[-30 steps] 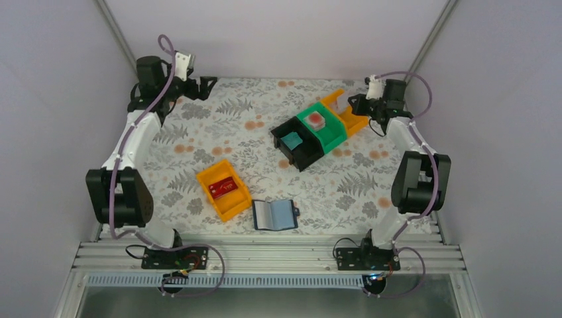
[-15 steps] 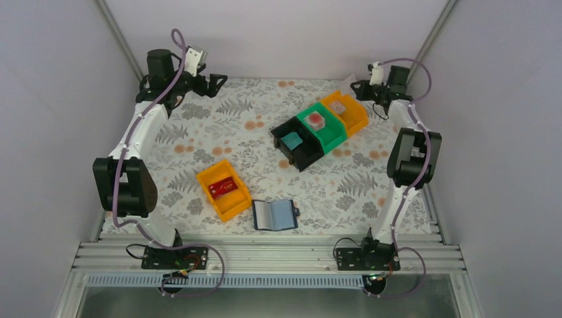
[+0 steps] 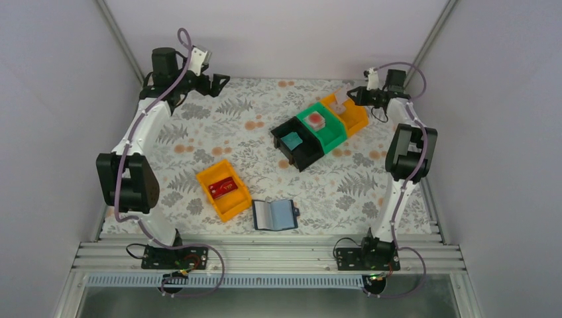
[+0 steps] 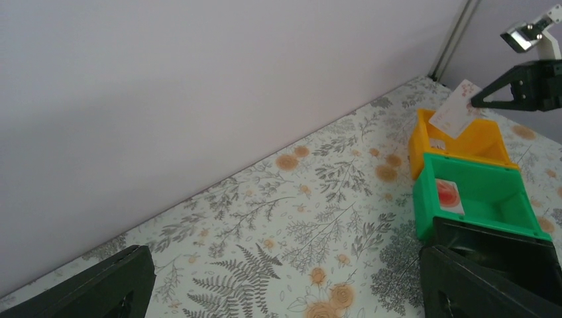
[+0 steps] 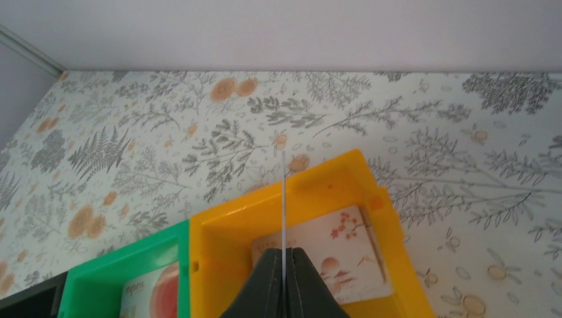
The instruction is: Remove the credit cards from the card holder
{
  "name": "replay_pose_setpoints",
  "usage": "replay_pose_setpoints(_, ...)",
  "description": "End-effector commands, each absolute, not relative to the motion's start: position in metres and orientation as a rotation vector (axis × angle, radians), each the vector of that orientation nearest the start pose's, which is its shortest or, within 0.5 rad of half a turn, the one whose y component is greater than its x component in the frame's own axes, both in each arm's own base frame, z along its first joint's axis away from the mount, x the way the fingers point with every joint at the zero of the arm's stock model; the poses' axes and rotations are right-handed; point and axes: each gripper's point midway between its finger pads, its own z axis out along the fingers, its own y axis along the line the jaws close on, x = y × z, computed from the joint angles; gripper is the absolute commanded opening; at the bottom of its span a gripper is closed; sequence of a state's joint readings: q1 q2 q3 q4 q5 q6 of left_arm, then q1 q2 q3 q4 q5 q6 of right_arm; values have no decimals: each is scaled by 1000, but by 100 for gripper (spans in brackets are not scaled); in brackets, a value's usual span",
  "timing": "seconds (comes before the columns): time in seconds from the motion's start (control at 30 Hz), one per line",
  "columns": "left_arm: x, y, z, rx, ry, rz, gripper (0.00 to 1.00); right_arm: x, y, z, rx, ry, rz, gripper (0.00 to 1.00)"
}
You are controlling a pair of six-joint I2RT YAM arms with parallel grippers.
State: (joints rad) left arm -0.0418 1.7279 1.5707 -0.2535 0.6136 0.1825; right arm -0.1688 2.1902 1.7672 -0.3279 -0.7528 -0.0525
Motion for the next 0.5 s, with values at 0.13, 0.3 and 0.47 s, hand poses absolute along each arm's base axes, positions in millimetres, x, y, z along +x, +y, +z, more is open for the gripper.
replay_pose_setpoints(0.13,510,-127,324,653,1808,-447,100,584,17,125,-287,2245,745,4)
replay_pose_setpoints(0.3,507,-133,320,667,1818,-444,100,570,26,126,-338,2256,810,4)
replay_pose_setpoints(0.47,509,-140,320,671,1814,-443,100,567,27,116,-359,2298,802,4)
